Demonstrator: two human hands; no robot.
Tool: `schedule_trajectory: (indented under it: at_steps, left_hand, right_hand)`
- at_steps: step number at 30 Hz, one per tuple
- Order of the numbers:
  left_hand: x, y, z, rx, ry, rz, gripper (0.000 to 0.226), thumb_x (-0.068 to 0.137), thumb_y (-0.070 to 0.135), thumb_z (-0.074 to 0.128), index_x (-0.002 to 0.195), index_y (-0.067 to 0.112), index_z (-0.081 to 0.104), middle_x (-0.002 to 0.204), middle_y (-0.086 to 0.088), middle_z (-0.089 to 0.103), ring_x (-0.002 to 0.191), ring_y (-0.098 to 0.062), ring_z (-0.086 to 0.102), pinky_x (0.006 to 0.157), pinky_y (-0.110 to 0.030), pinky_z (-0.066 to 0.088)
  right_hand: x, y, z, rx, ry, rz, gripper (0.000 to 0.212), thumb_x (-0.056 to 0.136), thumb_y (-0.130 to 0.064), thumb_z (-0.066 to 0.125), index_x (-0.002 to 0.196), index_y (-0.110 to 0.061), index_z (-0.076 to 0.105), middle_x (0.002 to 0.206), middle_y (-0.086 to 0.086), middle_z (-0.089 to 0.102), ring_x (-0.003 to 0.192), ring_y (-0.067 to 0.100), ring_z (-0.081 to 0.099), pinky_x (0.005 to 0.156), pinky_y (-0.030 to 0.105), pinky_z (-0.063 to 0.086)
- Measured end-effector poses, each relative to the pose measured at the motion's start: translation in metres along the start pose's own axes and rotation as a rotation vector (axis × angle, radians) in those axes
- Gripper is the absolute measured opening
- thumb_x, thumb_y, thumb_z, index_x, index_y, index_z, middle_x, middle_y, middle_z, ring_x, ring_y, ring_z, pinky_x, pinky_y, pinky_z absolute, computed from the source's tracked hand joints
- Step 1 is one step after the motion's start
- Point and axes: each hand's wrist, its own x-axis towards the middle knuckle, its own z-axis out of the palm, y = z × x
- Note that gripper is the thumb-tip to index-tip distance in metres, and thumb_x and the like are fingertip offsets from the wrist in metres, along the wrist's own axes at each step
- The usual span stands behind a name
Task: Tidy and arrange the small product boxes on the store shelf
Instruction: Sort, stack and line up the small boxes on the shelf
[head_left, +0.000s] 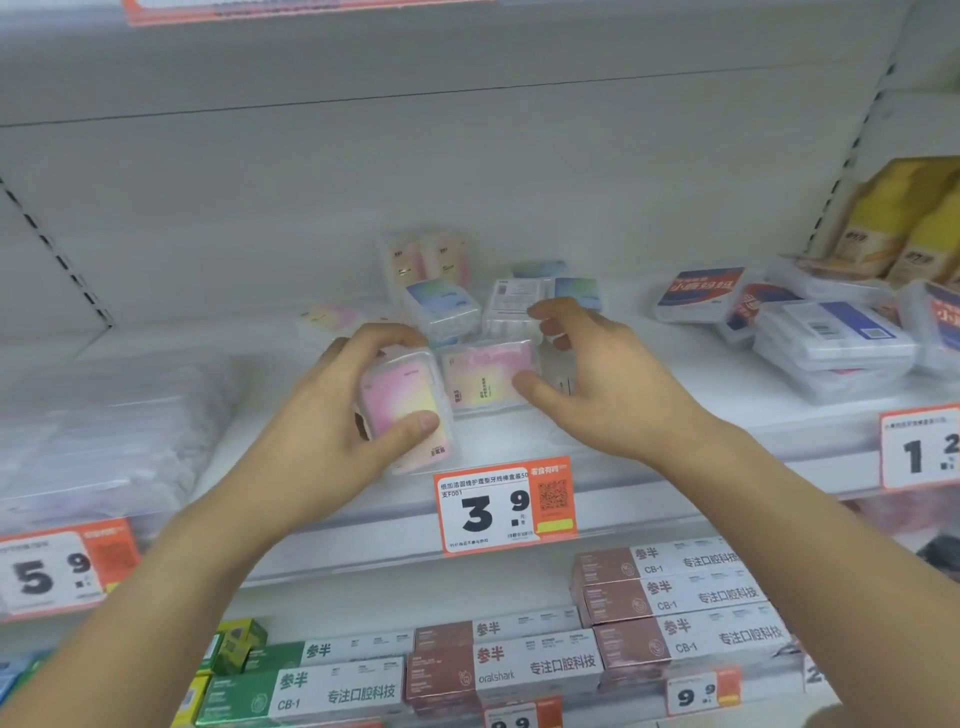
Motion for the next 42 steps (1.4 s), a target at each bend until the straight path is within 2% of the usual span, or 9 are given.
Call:
schedule_trajectory:
  at_steps: [9,12,17,22,25,28,31,35,42]
  left_hand:
    - [-0.003,0.006,-0.004,-0.196,0.362,-0.158,0.042,0.077,0.025,0.078,0.111,0.027,0.053,0.091,0.014,0.062,0.078,0.008,0.059,0.062,-0.005,0.042]
    - [-0.004,0.005,-0.006,-0.217,0.432,-0.223,0.035,0.079,0.036,0.075,0.106,0.026,0.055,0.094,0.018,0.063,0.085,0.008,0.059,0.064,-0.007,0.041]
    - [-0.007,0.000,-0.007,-0.286,0.496,-0.344,0.053,0.069,0.038,0.082,0.109,0.021,0.050,0.091,0.011,0.058,0.076,-0.001,0.057,0.061,-0.018,0.042]
    - [-0.007,-0.003,-0.003,-0.350,0.471,-0.414,0.058,0.067,0.031,0.087,0.104,0.020,0.043,0.096,0.006,0.055,0.078,-0.005,0.055,0.058,-0.018,0.040]
    - [-0.005,-0.005,-0.001,-0.453,0.448,-0.400,0.063,0.053,0.029,0.090,0.095,0.030,0.043,0.105,0.003,0.056,0.091,-0.009,0.058,0.065,-0.011,0.044]
    - [-0.004,-0.004,0.004,-0.514,0.430,-0.379,0.056,0.051,0.031,0.082,0.098,0.037,0.053,0.103,0.004,0.062,0.102,-0.016,0.062,0.075,-0.026,0.047]
    - [-0.004,0.001,0.009,-0.431,0.397,-0.335,0.058,0.064,0.033,0.082,0.118,0.037,0.058,0.100,0.004,0.064,0.095,-0.007,0.060,0.080,-0.020,0.048]
    - [-0.004,0.006,0.015,-0.380,0.330,-0.292,0.074,0.087,0.030,0.067,0.147,0.040,0.026,0.107,0.004,0.059,0.103,-0.004,0.058,0.083,-0.016,0.041]
    - [-0.007,0.008,0.017,-0.367,0.093,-0.303,0.046,0.089,0.021,0.066,0.124,0.041,0.043,0.102,0.001,0.063,0.101,-0.023,0.062,0.090,-0.043,0.052]
  right_hand:
    - [0.008,-0.011,0.016,-0.097,-0.061,-0.059,0.062,0.082,-0.041,0.069,0.136,-0.020,0.049,0.122,0.006,0.058,0.114,0.028,0.054,0.097,0.046,0.045]
    - [0.009,-0.016,0.017,-0.085,-0.057,-0.063,0.056,0.078,-0.041,0.073,0.122,-0.016,0.050,0.116,0.004,0.062,0.104,0.029,0.059,0.091,0.044,0.047]
    - [0.010,-0.023,0.011,-0.029,0.037,-0.045,0.044,0.072,-0.029,0.077,0.107,-0.019,0.052,0.095,-0.005,0.064,0.086,0.023,0.062,0.077,0.037,0.052]
    - [0.009,-0.030,0.003,0.126,0.224,0.039,0.050,0.074,-0.022,0.073,0.120,-0.017,0.055,0.105,-0.002,0.062,0.086,0.014,0.054,0.072,0.024,0.041]
    - [0.008,-0.030,-0.005,0.330,0.271,0.203,0.037,0.076,-0.024,0.072,0.110,-0.018,0.059,0.106,-0.001,0.064,0.092,0.019,0.061,0.076,0.031,0.050]
    - [0.003,-0.028,-0.010,0.425,0.219,0.297,0.037,0.073,-0.024,0.076,0.103,-0.019,0.054,0.096,-0.005,0.063,0.087,0.016,0.063,0.066,0.030,0.052]
    - [-0.002,-0.029,-0.010,0.421,0.163,0.302,0.041,0.068,-0.028,0.081,0.102,-0.019,0.057,0.094,-0.009,0.066,0.088,0.013,0.065,0.075,0.033,0.054]
    - [-0.005,-0.031,-0.011,0.438,0.130,0.276,0.040,0.072,-0.041,0.081,0.098,-0.021,0.060,0.095,-0.010,0.068,0.087,0.010,0.066,0.076,0.029,0.054]
    - [-0.010,-0.032,-0.009,0.446,-0.046,0.205,0.044,0.071,-0.027,0.071,0.110,-0.022,0.051,0.102,-0.007,0.070,0.091,0.013,0.069,0.082,0.041,0.057]
